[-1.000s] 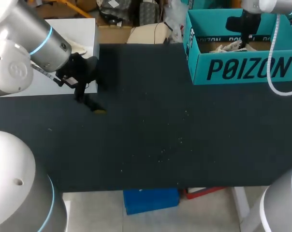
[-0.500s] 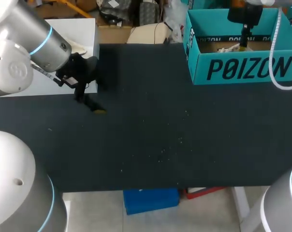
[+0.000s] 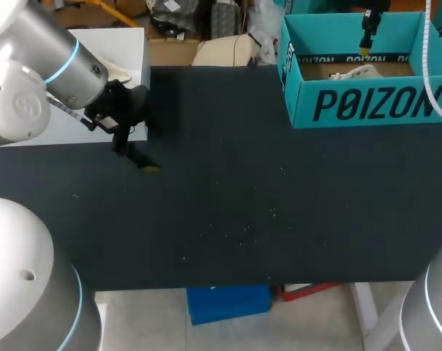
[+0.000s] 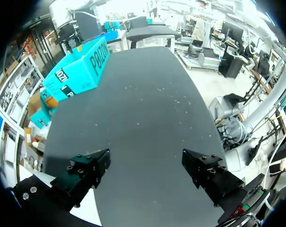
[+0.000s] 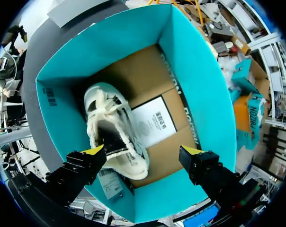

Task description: Take the shoe out of the shoebox, open the shoe tongue, remove and reinsert the insole, then place the shoe into the shoebox

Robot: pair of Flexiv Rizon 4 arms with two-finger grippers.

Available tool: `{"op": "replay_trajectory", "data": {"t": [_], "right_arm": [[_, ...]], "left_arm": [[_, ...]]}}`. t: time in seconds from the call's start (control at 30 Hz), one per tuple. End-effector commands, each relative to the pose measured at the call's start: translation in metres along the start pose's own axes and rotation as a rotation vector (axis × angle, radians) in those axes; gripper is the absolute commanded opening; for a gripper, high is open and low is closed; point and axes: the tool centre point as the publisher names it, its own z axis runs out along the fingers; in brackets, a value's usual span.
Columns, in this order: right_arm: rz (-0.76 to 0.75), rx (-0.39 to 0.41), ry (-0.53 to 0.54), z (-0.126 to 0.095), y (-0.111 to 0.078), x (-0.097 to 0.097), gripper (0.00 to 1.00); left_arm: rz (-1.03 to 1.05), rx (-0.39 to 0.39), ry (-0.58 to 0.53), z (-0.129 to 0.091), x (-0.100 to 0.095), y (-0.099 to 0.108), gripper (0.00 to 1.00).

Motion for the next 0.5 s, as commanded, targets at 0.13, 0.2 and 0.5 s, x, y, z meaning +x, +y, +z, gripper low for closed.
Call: {"op": "replay_trajectory", "data": {"t": [0.13, 0.2, 0.5], "right_arm": [[0.005, -0.013, -0.196, -0.070, 0.007, 0.098, 1.00], [0.011, -0.013, -0.192, -0.076, 0.011, 0.114, 1.00], [0.008, -0.032, -0.212, -0.079, 0.039, 0.193, 1.00]], "left_arm": [[0.002, 0.001, -0.003, 0.001, 0.001, 0.001, 1.00], [0.002, 0.001, -0.003, 0.001, 0.001, 0.001, 1.00], [0.002, 0.001, -0.003, 0.001, 0.001, 0.001, 1.00]]}}
